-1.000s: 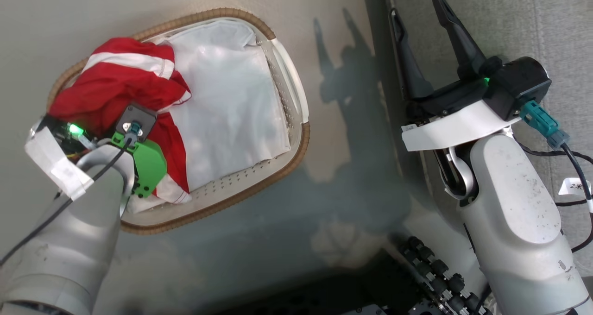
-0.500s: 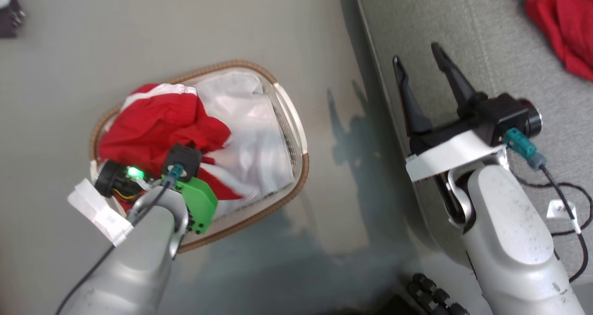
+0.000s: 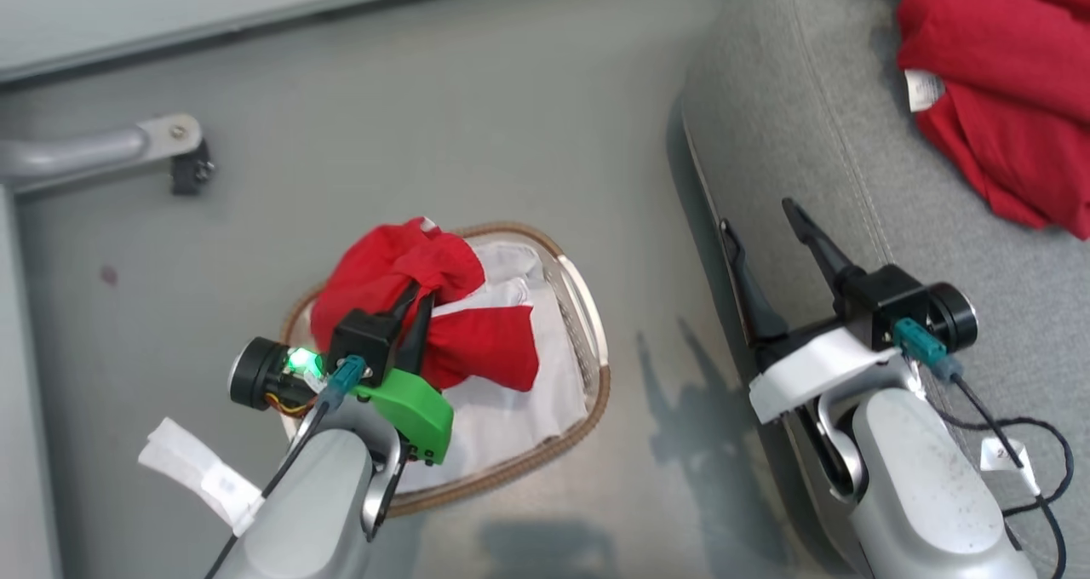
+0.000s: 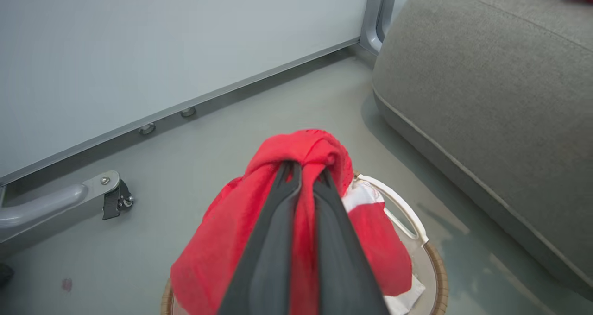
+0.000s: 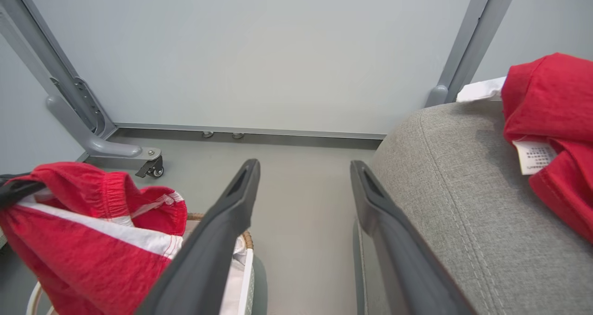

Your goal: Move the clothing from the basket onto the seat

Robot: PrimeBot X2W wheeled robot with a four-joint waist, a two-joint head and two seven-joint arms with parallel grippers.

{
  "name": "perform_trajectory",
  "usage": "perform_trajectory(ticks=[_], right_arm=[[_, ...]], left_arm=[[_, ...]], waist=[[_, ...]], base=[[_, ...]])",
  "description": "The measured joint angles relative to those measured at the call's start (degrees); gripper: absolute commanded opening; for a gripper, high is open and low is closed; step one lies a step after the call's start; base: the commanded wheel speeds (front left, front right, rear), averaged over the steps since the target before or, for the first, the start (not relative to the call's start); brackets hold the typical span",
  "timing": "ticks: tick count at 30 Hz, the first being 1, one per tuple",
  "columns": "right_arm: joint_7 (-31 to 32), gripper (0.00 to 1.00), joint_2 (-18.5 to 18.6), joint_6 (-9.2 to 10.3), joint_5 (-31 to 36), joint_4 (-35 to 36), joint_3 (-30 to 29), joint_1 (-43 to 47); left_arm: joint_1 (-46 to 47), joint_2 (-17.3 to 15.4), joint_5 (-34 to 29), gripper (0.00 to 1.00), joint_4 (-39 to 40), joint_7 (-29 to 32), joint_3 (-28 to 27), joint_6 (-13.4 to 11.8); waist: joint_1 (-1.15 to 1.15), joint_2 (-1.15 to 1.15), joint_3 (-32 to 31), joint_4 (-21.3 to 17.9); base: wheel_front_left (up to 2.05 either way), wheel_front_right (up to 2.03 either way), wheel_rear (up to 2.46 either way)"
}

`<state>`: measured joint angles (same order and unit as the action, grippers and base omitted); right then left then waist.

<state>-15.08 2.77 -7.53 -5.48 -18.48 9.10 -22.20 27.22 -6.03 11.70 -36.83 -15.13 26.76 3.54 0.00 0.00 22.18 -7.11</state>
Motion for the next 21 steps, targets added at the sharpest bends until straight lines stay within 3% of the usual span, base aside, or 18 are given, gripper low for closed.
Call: perform_trajectory(ticks=[10,21], right_arm=[[0.00,1.00,0.01,0.00,0.05,-1.81,-0.60,5.72],[0.00,1.00,0.03,0.00,-0.79,-3.67,1.43,11.09]], left_arm=[[-4.63,1.96,0.37,0.00,12.98,0.01,-3.53,1.18],[-5.53,2.88,0.87,0.00,19.84,0.00,-4.13,1.54]], waist=[[0.00,0.00,-8.65,4.31],[0.00,0.00,-16.09,7.41]], base=[[0.00,0.00,0.00],[0.00,0.00,0.00]])
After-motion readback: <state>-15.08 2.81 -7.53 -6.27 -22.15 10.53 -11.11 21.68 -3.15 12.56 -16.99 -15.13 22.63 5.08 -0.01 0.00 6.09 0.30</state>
